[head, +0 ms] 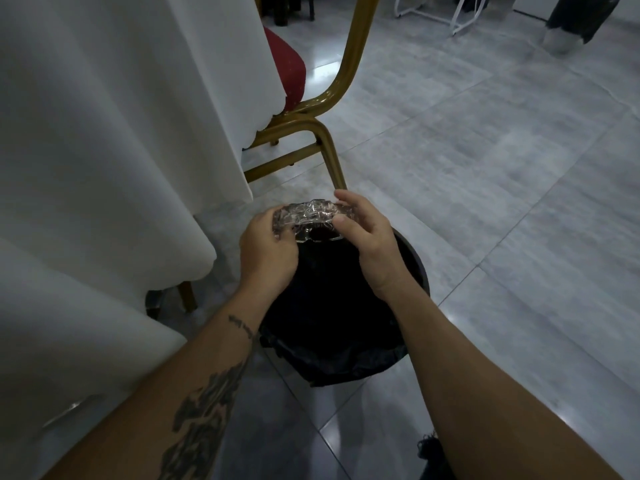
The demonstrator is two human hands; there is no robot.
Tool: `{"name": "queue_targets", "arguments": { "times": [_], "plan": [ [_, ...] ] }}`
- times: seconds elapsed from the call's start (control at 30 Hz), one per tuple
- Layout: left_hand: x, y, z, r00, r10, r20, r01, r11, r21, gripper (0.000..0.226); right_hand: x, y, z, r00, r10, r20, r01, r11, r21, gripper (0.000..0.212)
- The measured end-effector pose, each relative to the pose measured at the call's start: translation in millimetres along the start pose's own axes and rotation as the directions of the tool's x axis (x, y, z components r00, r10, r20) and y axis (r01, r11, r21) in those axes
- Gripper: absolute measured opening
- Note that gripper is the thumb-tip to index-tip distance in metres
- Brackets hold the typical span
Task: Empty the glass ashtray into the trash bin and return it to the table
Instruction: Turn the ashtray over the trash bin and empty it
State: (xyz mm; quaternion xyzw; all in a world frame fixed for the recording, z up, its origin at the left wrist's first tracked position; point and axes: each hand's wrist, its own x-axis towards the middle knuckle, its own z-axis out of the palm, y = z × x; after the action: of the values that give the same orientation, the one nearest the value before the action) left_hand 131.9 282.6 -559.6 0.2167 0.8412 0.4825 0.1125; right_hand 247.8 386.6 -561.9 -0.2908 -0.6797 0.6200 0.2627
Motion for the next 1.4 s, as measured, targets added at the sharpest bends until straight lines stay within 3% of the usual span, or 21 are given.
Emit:
{"name": "queue_targets", "arguments": {
  "times": [0.07,0.2,0.33,0.47,0.6,0.73,0.83,1.03,1.4],
  "plan": [
    [-2.4,-4.1,1.5,1.000,0.007,-0.019,-0.008,1.000,-0.025,0.032,-0.5,-3.9,-1.5,0.990,0.132,0.041,-0.134,0.990,0.053,0.066],
    [-7.8,-8.9,5.1,0.994,0.101,-0.036,-0.104,0.989,-0.101,0.034,-1.4,-9.8,-13.3,0.937,0.303,0.173,-0.336,0.915,0.222,0.039],
    [-13.3,-14.5,6.3,0.984,0.177,-0.016,-0.177,0.972,-0.152,0.040,-1.1,-5.3,-25.1,0.931,0.293,0.218,-0.353,0.872,0.339,0.076],
    [-18.2,-19.3,9.5,0.972,0.233,-0.034,-0.235,0.955,-0.179,0.049,1.9,-0.9,-35.1,0.935,0.243,0.258,-0.327,0.874,0.360,0.084],
    [-30.7,-29.9,14.2,0.956,0.285,-0.062,-0.292,0.941,-0.172,0.060,3.9,1.1,-46.2,0.919,0.234,0.318,-0.317,0.918,0.241,0.087],
    [-29.9,-31.1,16.6,0.937,0.344,-0.057,-0.348,0.932,-0.098,0.062,2.3,4.1,-53.0,0.914,0.247,0.323,-0.239,0.969,-0.064,0.096],
    [-30.2,-29.2,15.1,0.924,0.382,-0.003,-0.382,0.923,-0.036,0.067,-2.7,-5.5,-55.0,0.929,0.237,0.285,-0.194,0.966,-0.171,0.099],
    [-34.5,-29.3,9.1,0.897,0.437,0.070,-0.440,0.897,0.033,0.070,-10.9,-17.0,-55.0,0.930,0.220,0.295,-0.156,0.962,-0.225,0.104],
    [-44.0,-28.0,1.4,0.825,0.562,0.054,-0.564,0.819,0.103,0.070,-15.1,-24.7,-54.6,0.930,0.186,0.318,-0.063,0.930,-0.361,0.113]
  ]
}}
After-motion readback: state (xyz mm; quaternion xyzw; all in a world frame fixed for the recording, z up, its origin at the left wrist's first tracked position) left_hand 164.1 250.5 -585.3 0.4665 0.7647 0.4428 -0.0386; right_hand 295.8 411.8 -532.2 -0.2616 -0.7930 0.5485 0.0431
